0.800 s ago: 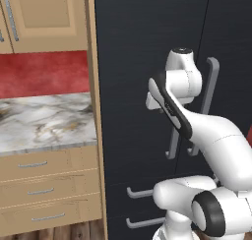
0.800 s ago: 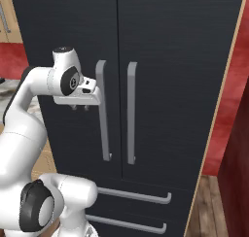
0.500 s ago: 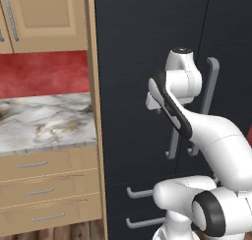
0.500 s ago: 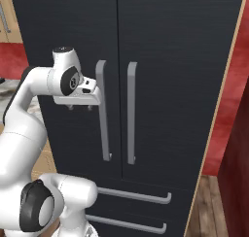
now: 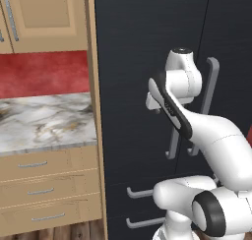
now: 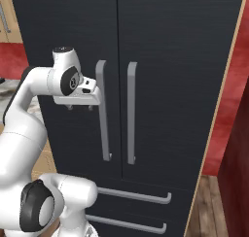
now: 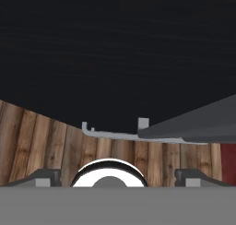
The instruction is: Retrieve the apple and mango from the fridge and place them into the bowl on the dining table.
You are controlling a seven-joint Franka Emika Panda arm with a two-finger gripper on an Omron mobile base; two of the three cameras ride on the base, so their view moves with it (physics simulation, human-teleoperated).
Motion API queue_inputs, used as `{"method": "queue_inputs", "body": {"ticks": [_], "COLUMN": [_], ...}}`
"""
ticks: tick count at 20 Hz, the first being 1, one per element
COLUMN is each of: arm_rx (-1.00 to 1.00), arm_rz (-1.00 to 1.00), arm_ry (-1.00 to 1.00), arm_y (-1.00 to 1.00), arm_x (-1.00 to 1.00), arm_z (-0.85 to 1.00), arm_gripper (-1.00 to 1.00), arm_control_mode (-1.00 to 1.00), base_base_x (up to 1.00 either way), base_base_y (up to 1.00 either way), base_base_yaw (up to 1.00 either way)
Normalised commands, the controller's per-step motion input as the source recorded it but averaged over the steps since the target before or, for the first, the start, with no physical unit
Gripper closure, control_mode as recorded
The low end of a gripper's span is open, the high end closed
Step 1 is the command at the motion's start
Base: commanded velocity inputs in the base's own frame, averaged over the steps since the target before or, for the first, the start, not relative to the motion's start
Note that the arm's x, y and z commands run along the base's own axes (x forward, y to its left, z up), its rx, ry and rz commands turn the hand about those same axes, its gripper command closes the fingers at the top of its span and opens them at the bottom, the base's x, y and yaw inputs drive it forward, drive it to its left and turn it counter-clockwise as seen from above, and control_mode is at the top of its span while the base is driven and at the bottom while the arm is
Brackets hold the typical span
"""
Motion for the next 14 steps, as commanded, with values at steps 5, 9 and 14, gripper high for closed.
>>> {"method": "queue_inputs", "body": {"ticks": [5, 9, 14], "arm_rx": [0.0, 0.0, 0.0], "arm_rz": [0.0, 0.0, 0.0], "arm_ry": [0.0, 0.0, 0.0], "arm_y": [0.0, 0.0, 0.0], "arm_x": [0.0, 0.0, 0.0], "arm_z": [0.0, 0.0, 0.0], "arm_gripper": [-1.0, -1.0, -1.0], "arm_control_mode": [-1.0, -1.0, -1.0], "base_base_x": [0.0, 0.0, 0.0], "base_base_y": [0.0, 0.0, 0.0], "base_base_yaw": [0.0, 0.0, 0.0]}}
